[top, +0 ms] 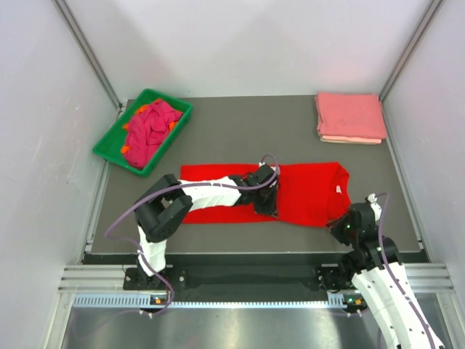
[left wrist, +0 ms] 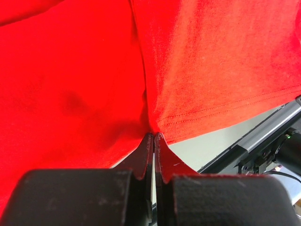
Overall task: Fold and stack the t-shirts
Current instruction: Fold the tshirt
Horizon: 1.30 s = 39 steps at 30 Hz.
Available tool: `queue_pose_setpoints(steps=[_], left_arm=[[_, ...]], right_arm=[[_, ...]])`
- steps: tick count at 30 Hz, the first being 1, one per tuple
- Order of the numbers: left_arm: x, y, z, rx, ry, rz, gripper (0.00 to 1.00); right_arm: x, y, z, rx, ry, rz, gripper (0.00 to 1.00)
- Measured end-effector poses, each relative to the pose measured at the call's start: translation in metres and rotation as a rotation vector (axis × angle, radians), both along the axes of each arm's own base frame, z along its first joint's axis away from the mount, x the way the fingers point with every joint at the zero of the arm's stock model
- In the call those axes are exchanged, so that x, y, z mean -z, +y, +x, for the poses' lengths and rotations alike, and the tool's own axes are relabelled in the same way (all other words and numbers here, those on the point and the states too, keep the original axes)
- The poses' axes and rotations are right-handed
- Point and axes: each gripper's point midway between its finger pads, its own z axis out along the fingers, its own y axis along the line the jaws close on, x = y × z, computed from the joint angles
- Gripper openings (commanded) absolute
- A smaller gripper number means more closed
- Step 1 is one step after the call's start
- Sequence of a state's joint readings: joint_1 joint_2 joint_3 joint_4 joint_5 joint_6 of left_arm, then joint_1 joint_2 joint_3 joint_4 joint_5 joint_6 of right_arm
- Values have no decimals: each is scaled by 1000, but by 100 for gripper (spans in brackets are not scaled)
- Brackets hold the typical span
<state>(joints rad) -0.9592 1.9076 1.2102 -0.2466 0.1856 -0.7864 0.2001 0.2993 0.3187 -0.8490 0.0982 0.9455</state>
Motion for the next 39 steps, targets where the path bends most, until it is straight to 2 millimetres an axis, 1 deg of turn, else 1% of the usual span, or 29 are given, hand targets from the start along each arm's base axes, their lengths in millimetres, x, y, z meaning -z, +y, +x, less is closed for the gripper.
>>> queue_pose_setpoints(steps=[4,8,10,14,19,23,26,31,36,39], left_arm=[[2,-1,-1,8,13,5,0],[4,-5,0,17,31,4,0],[2,-7,1,20,41,-3,0],[-4,-12,7,19,57,-24,0],[-12,-19,24,3,74,-59,0],[-15,-23,40,-14,85,-76,0],[-16,-25,51,-31,100,-93,0],[-12,-25,70,-61,128,-114,0],[-14,-27,90,-86,135,-139,0],[-15,-27,97,-100,139,-150,0]], right_arm=[[6,-1,1,-6,37,-17,0],[7,-2,5,-18,46,-40,0],[6,-3,7,-26,50,-54,0],[-4,-3,20,-47,39,-88,0],[-13,-3,40,-80,36,-131,0],[-14,-5,50,-95,37,-166,0],[-14,-6,57,-106,49,-193,0],[-17,-6,75,-131,59,-223,0],[-18,-9,95,-135,62,-245,0],[-17,-13,105,-129,72,-253,4]])
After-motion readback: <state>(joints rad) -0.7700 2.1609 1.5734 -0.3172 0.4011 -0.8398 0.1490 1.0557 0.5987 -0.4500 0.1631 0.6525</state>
